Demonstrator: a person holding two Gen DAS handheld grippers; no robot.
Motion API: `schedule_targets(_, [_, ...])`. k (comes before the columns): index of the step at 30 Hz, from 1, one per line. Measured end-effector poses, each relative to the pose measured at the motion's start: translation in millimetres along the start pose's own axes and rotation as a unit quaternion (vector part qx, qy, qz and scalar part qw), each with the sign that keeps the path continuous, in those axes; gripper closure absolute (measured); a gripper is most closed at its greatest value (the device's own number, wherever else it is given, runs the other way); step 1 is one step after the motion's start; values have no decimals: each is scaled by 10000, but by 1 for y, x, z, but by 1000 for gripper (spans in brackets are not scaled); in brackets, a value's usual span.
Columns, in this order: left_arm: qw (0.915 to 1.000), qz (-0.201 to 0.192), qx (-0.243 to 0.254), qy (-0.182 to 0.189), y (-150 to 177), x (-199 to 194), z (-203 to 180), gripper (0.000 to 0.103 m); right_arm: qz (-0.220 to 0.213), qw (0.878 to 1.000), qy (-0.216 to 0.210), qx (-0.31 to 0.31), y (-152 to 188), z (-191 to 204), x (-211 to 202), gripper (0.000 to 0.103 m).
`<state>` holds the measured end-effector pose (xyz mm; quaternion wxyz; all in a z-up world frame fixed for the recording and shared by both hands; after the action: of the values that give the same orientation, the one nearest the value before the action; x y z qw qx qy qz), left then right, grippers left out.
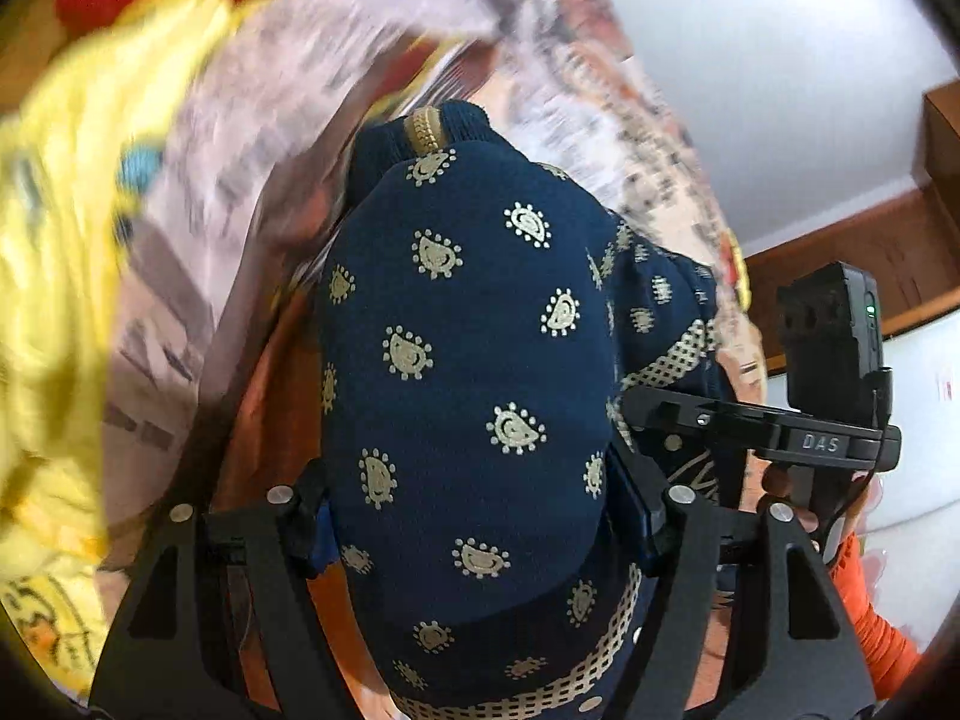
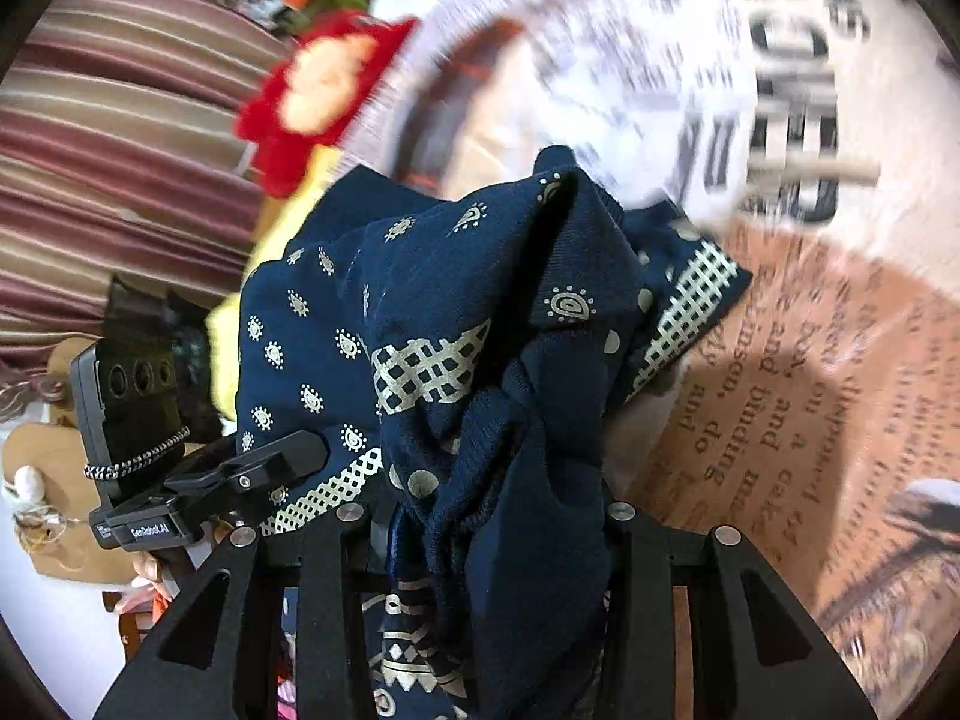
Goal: Fold large clothes
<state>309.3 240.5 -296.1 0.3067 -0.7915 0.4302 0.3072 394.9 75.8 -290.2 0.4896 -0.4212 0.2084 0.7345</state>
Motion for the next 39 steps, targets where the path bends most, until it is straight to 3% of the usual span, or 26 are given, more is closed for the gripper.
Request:
schedule_targets(3, [9997, -98, -11, 239, 0, 7, 13, 23, 13, 9999, -106, -54, -3, -10, 8, 58])
schedule_targets(6, [9997, -170, 13, 202, 4, 5, 16, 19, 53, 9996, -125, -265, 1, -13, 1, 52])
schedule_targets(9, [9994, -299, 134, -71, 9, -4, 14, 19, -85, 9979, 201, -614, 6, -8, -17, 48])
schedule_targets(12, [9954, -508, 512, -626, 12, -19, 6, 19, -278, 9941, 528, -905, 11, 3, -36, 47])
schedule_targets(15, [9808, -814, 1153, -1345, 20, -42, -14, 19, -632, 9860, 924, -1235, 18, 19, -59, 47])
schedule_targets(19, [9631, -1121, 1672, -1786, 37, -59, -37, 19, -1213, 9647, 1362, -1897, 34, 51, -84, 43])
schedule_targets(21, [9563, -1174, 1806, -1976, 41, -57, -44, 19, -1339, 9561, 1461, -2157, 43, 66, -83, 20])
schedule_targets(23, [9503, -1147, 1909, -2177, 52, -52, -46, 18, -1384, 9506, 1477, -2353, 54, 76, -76, 17])
schedule_targets(27, [9492, -926, 1804, -2407, 72, -38, -33, 17, -973, 9479, 1858, -2396, 68, 61, -43, 17])
schedule_targets(30, [9548, -903, 1585, -2349, 80, -36, -21, 16, -777, 9422, 2242, -2365, 74, 37, -28, 17])
schedule_targets(36, [9560, -800, 1592, -2330, 99, -32, -14, 10, -711, 9630, 1784, -1891, 90, -9, -45, 17])
schedule_targets(39, [9570, -754, 1588, -2308, 107, -28, -14, 10, -728, 9640, 1786, -1833, 96, -17, -54, 17])
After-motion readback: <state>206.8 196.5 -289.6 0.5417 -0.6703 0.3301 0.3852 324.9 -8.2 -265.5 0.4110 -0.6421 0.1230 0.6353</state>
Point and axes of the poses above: each gripper's, at about its wrist camera, not at the fingertips, and x roughly the way its jaws point, z to its left, y to its underside, the point moved 6 cm from there along x, roughly the way its jaws point, and after that the axes turned 1 degree about z, right-handed, at the moved point
